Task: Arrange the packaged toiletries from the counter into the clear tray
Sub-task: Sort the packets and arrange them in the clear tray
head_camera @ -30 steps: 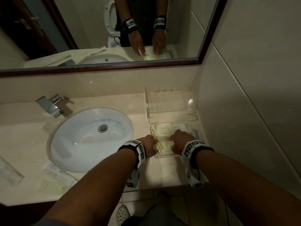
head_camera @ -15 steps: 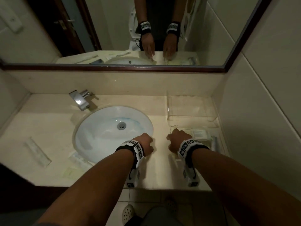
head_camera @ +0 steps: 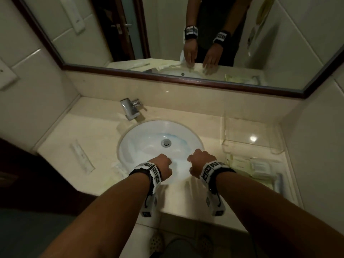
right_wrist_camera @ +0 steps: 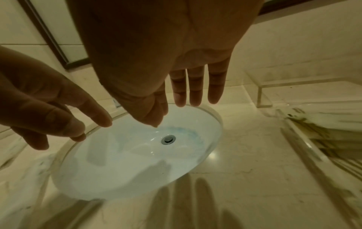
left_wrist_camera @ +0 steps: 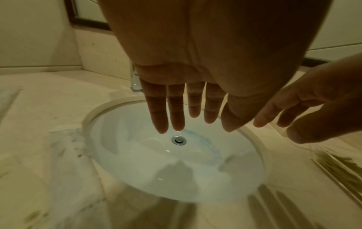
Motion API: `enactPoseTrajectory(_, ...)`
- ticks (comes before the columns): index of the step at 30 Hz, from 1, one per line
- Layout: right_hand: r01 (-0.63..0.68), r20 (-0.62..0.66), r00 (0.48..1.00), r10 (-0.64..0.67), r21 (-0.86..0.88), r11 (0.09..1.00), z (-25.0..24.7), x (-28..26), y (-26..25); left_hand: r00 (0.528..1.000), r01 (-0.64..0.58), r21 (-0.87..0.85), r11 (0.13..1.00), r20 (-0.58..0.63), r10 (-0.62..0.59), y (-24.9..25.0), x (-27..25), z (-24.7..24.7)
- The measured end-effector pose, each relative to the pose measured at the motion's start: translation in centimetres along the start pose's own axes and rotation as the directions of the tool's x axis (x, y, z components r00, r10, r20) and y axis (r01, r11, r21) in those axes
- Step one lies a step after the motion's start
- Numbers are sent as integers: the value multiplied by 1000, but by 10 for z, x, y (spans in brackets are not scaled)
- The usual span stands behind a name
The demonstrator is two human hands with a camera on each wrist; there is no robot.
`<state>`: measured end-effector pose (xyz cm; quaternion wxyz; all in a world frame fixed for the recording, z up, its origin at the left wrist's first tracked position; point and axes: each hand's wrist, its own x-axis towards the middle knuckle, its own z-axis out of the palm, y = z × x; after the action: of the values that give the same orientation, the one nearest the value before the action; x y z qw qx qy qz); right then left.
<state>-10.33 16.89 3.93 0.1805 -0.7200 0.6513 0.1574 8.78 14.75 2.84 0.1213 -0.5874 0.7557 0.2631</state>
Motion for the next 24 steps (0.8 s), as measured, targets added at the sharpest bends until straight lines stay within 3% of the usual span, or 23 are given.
enactPoseTrajectory(24,185,73,981,-180,-84,979,8,31,-137,975,222,-36,974,18,-222,-143,-59,6)
